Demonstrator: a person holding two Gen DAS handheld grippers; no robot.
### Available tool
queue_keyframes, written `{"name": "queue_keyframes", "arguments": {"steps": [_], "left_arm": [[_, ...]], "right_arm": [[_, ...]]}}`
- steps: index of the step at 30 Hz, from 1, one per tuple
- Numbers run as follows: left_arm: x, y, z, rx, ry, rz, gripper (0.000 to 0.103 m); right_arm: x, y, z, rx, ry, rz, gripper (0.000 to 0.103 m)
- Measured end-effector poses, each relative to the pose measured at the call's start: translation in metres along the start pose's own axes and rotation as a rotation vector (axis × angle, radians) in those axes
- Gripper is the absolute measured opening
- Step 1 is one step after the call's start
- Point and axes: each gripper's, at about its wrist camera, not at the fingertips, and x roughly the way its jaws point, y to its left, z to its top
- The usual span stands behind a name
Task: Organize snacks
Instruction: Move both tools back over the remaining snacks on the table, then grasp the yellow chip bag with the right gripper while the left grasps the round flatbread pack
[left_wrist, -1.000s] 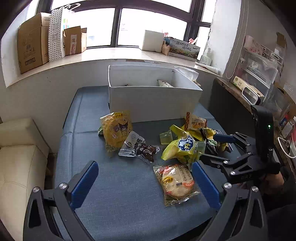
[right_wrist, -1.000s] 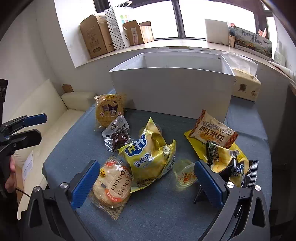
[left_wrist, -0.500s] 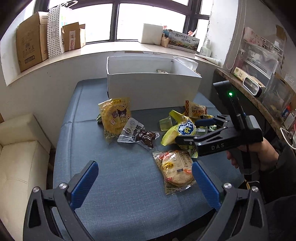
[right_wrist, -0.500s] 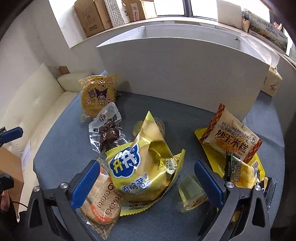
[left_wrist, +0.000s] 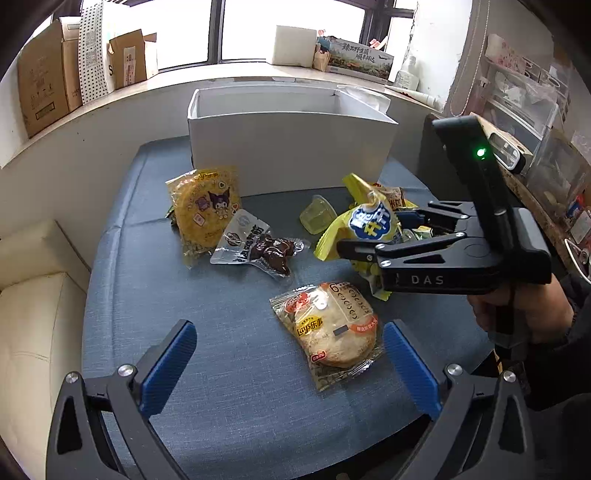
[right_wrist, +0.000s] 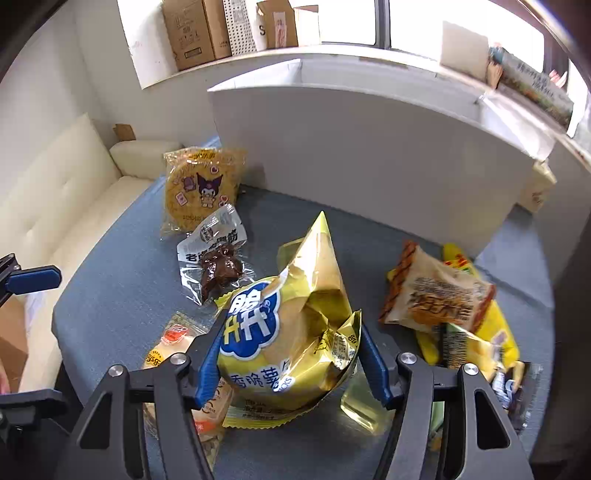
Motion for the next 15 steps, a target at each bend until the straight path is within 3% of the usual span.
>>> {"name": "queue_keyframes", "arguments": {"steps": [6,11,15], "left_arm": [[0.029,-0.021,0.003,0.041,0.061,-0.006,0.103],[0.058,-0.034,0.003,0.04,0.125,-0.032,0.103],[0.078,-0.041,0.007,0.06,0.162,0.001,0.103]], "right_arm": [[-0.048,-0.003,-0.006,0.022,-0.096,-0.073,0.068],[-0.091,-0.016,-0.022,0.101,-0.172,-0.124,0.068],[-0.116,-0.035,-0.037,0.197,-0.217,-0.133,0.068]]}}
